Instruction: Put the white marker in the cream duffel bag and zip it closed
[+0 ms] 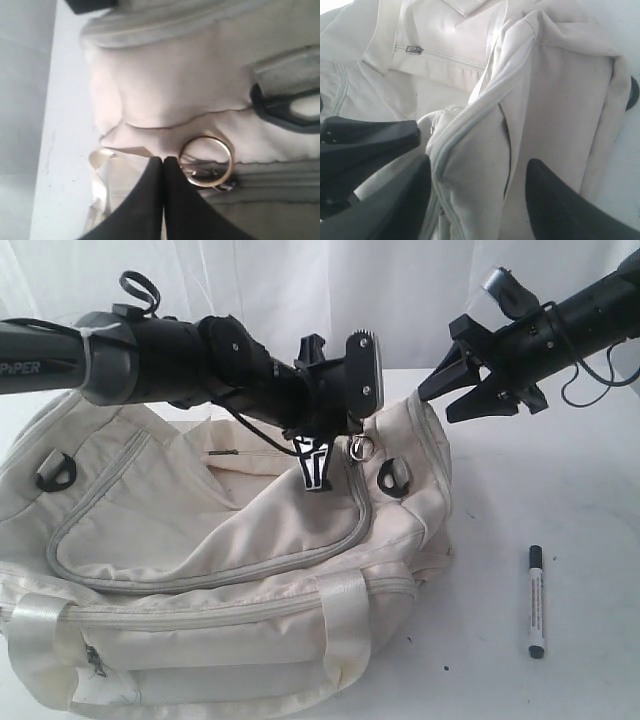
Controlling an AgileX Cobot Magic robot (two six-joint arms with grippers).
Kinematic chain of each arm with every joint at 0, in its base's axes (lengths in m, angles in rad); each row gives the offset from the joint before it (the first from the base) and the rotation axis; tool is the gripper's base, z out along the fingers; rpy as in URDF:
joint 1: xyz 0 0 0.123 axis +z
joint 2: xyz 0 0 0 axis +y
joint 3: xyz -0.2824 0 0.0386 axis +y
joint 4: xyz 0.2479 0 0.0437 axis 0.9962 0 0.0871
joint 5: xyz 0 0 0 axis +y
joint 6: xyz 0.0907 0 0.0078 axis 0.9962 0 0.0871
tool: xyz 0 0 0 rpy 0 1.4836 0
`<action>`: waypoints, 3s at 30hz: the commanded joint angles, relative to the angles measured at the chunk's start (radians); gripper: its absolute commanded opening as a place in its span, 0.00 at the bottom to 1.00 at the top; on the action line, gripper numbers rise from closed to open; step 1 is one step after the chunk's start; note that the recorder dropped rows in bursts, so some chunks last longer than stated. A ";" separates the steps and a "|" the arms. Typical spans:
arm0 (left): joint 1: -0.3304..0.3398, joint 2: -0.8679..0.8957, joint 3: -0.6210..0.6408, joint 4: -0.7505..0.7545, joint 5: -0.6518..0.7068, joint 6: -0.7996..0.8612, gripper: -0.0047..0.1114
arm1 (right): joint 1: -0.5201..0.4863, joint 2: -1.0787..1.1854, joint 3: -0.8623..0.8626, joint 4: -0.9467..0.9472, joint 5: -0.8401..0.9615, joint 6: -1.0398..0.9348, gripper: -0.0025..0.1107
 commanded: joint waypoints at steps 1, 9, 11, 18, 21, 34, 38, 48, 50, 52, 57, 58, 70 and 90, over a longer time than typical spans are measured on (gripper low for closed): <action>0.003 -0.045 -0.002 -0.012 0.036 -0.056 0.04 | 0.000 -0.010 0.007 0.014 0.004 -0.017 0.49; 0.003 -0.043 -0.002 -0.012 0.299 -0.056 0.27 | 0.000 -0.010 0.007 0.014 0.004 -0.017 0.45; 0.003 -0.043 -0.002 -0.012 0.294 -0.056 0.40 | 0.000 -0.010 0.007 0.014 0.004 -0.017 0.45; 0.003 0.005 -0.002 -0.054 0.269 -0.069 0.47 | 0.000 -0.010 0.007 0.026 0.004 -0.017 0.45; 0.001 0.031 -0.002 -0.054 0.223 -0.041 0.47 | 0.000 -0.010 0.007 0.030 0.004 -0.017 0.45; 0.001 0.090 -0.002 -0.054 0.063 -0.045 0.47 | 0.000 -0.010 0.007 0.030 0.004 -0.017 0.45; 0.001 0.106 -0.002 -0.054 -0.021 -0.055 0.34 | 0.000 -0.010 0.007 0.030 0.004 -0.017 0.45; 0.001 0.110 -0.024 -0.054 -0.141 -0.055 0.04 | 0.000 -0.010 0.007 0.031 0.004 -0.031 0.45; 0.001 0.103 -0.044 -0.054 -0.141 -0.055 0.04 | 0.000 -0.010 0.007 0.031 0.004 -0.033 0.45; -0.001 0.092 -0.057 -0.054 -0.120 -0.058 0.04 | 0.000 -0.010 0.007 0.031 0.004 -0.033 0.45; -0.012 0.017 -0.060 -0.054 0.012 -0.082 0.04 | 0.000 -0.010 0.007 0.031 0.004 -0.038 0.45; -0.011 -0.004 -0.060 -0.054 0.069 -0.118 0.04 | 0.000 -0.010 0.007 0.031 0.004 -0.041 0.45; -0.011 -0.058 -0.060 -0.050 0.475 -0.209 0.04 | 0.062 -0.008 0.007 0.011 -0.010 -0.132 0.56; -0.011 -0.120 -0.060 0.006 0.744 -0.393 0.04 | 0.089 0.053 0.005 0.010 -0.288 0.042 0.02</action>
